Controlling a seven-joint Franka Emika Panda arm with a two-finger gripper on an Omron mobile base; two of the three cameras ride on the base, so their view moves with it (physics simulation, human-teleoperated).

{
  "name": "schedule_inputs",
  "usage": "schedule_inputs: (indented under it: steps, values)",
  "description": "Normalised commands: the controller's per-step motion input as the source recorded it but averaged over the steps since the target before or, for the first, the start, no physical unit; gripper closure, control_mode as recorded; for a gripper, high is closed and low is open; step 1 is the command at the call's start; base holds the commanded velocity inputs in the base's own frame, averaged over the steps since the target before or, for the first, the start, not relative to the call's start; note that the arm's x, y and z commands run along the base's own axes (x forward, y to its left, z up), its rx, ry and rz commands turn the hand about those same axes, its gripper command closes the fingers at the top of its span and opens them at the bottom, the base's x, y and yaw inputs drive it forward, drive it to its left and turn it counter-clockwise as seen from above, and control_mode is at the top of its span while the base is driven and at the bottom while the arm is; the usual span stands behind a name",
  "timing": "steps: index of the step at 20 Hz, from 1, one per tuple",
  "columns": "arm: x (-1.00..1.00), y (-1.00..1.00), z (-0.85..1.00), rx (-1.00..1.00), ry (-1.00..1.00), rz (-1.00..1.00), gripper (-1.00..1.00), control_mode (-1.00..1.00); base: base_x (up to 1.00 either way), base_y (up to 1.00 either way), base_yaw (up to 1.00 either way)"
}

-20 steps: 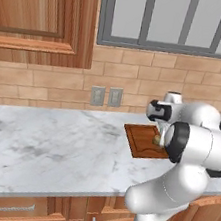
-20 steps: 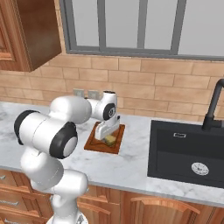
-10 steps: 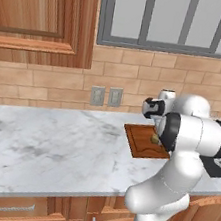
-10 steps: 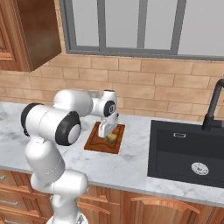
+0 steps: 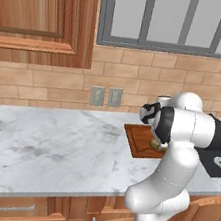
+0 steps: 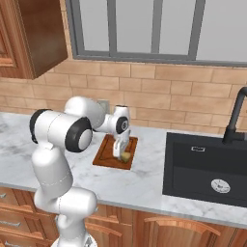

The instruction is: Pick up the sponge from the counter and clean the cutting board by briefly scrubbing or pressing down on the cutting board. Once finished, release the sponge.

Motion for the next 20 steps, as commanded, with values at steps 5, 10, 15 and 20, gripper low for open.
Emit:
schedule_inputs:
  steps: [5,10,15,20]
  values:
    - [-0.14,-0.05,-0.38,0.00,0.00,0.05,1.00,-1.00,0.00,0.00,0.00]
    - [-0.19,-0.01,-0.36,0.00,-0.04,0.04,1.00,-1.00,0.00,0.00,0.00]
    - [-0.47,0.00,-0.30,0.00,-0.13,0.04,1.00,-1.00,0.00,0.00,0.00]
    - [-0.51,0.00,-0.30,0.00,-0.16,0.05,1.00,-1.00,0.00,0.00,0.00]
